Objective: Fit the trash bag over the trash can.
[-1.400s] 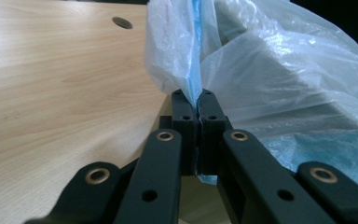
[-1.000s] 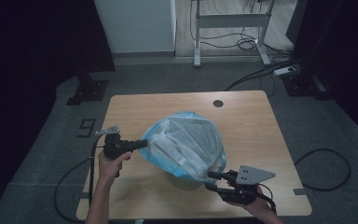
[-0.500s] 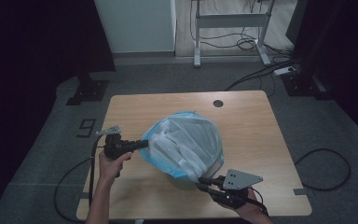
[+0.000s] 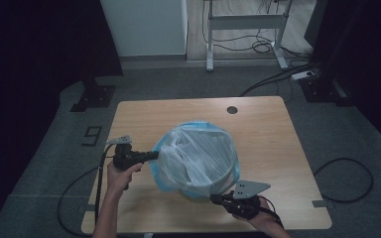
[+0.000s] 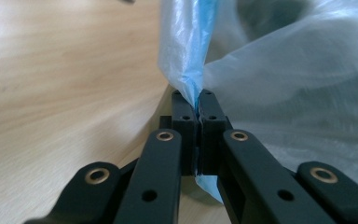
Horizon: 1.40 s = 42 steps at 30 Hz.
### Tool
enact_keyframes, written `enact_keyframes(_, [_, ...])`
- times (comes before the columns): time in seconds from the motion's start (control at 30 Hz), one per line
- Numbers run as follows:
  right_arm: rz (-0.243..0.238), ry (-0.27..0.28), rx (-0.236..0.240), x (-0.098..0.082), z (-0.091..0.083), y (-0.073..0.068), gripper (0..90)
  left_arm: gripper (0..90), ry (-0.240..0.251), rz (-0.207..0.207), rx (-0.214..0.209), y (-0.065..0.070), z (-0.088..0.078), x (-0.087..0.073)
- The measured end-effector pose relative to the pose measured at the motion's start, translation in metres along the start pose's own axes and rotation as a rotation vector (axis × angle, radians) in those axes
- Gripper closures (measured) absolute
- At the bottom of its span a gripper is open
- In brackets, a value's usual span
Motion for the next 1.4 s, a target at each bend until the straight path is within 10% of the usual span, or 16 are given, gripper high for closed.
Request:
enact_keyframes(0.27, [0.066, 0.016, 0.025, -0.015, 0.003, 0.019, 89.0, 85.4, -0.019, -0.023, 0.025, -0.006, 0.008, -0.004])
enact_keyframes(0.37, [0.065, 0.046, 0.055, -0.014, -0.002, 0.014, 68.6, 60.8, 0.043, -0.023, 0.112, -0.005, -0.003, -0.004])
enact_keyframes(0.53, [0.052, 0.161, 0.04, -0.002, -0.025, -0.002, 48.5, 38.7, 0.116, 0.024, 0.141, 0.001, -0.025, -0.007])
enact_keyframes(0.8, [0.011, 0.261, -0.032, 0.027, -0.069, -0.002, 46.5, 36.7, 0.148, 0.074, 0.147, 0.011, -0.034, 0.004])
enact_keyframes(1.07, [0.018, 0.234, -0.191, 0.072, -0.092, 0.051, 45.6, 38.8, 0.143, 0.107, 0.158, 0.019, -0.034, 0.028])
enact_keyframes(1.4, [0.062, 0.083, -0.236, 0.121, -0.054, 0.123, 51.7, 43.6, 0.097, 0.119, 0.141, 0.013, -0.022, 0.056])
Point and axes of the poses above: each handheld gripper's, and its own axes: z roughly forward along the jaws, x roughly out of its top, y roughly to its right, the point moved 4 cm from there along z, roughly forward along the jaws, and after that the axes turned 13 degrees about -y, right-handed, at the moved point
